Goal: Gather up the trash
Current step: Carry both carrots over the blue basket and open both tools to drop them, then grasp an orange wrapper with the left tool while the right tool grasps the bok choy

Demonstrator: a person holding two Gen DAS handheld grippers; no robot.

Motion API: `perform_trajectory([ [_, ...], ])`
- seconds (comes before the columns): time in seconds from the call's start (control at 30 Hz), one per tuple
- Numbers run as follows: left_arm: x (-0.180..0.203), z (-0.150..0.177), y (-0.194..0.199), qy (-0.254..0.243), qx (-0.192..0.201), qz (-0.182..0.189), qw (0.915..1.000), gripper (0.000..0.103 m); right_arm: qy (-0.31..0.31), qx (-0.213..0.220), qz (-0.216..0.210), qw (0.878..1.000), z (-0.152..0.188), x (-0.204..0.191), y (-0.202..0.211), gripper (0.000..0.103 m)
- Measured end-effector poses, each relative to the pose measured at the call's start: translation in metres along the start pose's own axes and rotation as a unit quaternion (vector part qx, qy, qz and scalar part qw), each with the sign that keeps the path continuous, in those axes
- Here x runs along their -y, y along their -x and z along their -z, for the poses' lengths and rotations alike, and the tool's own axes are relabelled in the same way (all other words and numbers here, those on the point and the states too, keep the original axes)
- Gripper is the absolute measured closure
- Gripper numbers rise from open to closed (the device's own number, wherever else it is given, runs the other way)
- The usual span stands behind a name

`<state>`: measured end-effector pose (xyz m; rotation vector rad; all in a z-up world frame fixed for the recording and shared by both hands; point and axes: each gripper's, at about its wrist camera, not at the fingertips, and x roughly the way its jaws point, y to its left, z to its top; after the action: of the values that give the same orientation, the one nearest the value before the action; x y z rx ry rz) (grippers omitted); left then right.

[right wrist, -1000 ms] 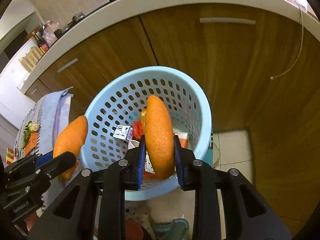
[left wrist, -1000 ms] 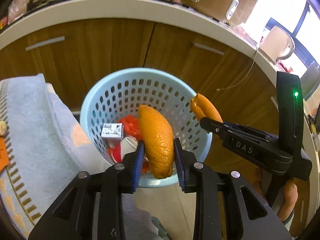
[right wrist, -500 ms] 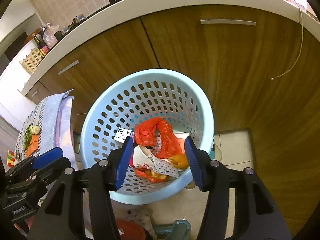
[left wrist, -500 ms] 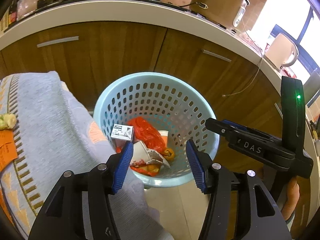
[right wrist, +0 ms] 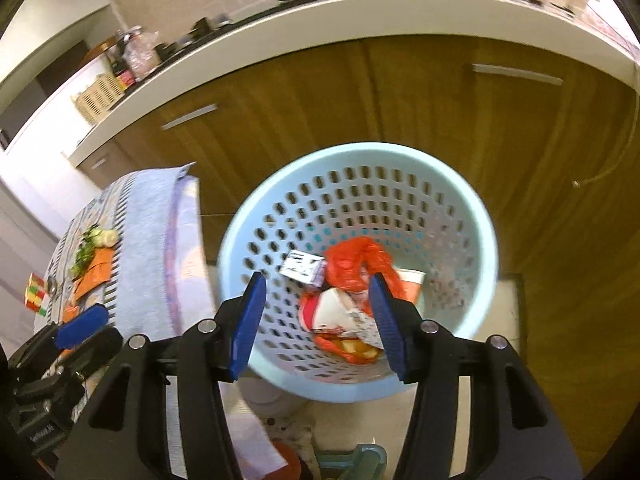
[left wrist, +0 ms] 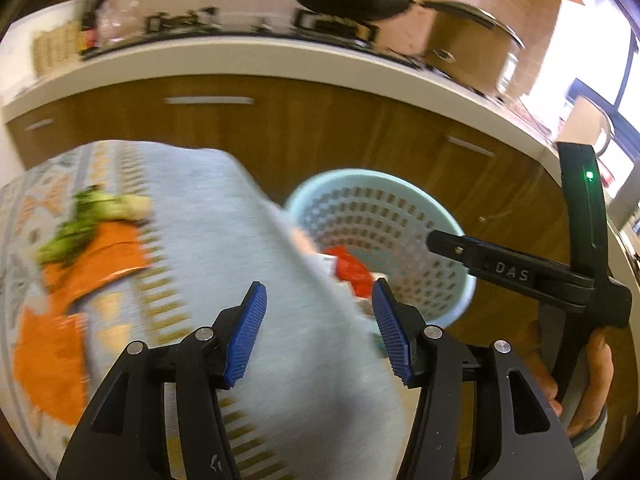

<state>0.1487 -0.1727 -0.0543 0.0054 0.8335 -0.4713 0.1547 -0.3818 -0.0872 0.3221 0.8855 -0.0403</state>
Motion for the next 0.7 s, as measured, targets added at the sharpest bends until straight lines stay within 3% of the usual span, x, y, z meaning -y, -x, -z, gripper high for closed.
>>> perform_trajectory([
  [0.13, -0.031, 0.006, 0.027, 0.021, 0.028, -0.054, 0.9979, 0.042, 0.031, 0.000, -0.019, 0.999, 0.001, -0.032, 0.000, 0.053],
  [0.27, -0.061, 0.018, 0.056, 0.028, 0.053, -0.138, 0.9887, 0.034, 0.058, -0.003, -0.039, 0.998, 0.003, -0.061, -0.002, 0.053],
  [0.33, -0.078, 0.023, 0.066, 0.036, 0.054, -0.159, 0.9852, 0.031, 0.072, -0.007, -0.048, 0.996, 0.006, -0.076, -0.004, 0.053],
  [0.47, -0.114, 0.035, 0.074, 0.065, 0.030, -0.175, 0.9820, 0.030, 0.098, -0.022, -0.077, 0.992, 0.011, -0.111, -0.014, 0.053],
  [0.57, -0.132, 0.043, 0.071, 0.078, 0.004, -0.166, 0.9830, 0.023, 0.114, -0.030, -0.089, 0.989, 0.013, -0.135, -0.021, 0.053],
  [0.7, -0.143, 0.048, 0.064, 0.086, -0.008, -0.160, 0.9833, 0.023, 0.145, -0.035, -0.106, 0.983, 0.011, -0.169, -0.028, 0.053],
])
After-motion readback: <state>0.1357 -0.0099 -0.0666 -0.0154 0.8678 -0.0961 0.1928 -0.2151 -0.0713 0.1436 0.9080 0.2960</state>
